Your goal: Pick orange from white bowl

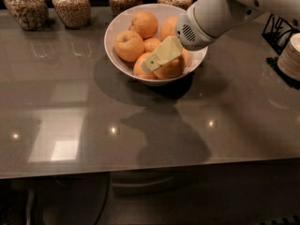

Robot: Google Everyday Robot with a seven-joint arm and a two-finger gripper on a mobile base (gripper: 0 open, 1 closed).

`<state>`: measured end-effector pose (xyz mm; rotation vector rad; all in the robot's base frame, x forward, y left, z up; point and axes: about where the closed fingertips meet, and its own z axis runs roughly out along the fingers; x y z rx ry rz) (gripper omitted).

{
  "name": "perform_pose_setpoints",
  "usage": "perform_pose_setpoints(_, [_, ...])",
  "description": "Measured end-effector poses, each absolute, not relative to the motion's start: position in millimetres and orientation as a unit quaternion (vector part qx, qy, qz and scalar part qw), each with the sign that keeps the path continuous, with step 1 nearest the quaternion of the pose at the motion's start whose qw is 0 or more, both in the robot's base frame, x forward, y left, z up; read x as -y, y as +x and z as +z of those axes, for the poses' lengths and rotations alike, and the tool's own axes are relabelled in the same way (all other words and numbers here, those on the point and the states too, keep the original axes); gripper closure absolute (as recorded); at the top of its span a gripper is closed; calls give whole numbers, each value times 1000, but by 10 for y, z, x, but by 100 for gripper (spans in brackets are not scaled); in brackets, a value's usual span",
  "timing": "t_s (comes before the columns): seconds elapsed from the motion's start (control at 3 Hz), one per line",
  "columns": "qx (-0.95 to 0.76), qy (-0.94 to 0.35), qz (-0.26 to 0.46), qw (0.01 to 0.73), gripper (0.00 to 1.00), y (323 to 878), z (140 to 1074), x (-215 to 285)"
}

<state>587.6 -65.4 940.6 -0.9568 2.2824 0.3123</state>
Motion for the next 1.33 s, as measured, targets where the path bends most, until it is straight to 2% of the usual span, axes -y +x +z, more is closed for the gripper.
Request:
perform_pose_setpoints(0.33, [-874, -357, 125, 305, 6, 5875, 9328, 594])
perform_pose_setpoints(1.0, [-896, -342, 79, 271, 37, 5911, 9178, 657])
perform_pose_setpoints(1.33, [-905, -334, 56, 257, 43, 5950, 9112, 722])
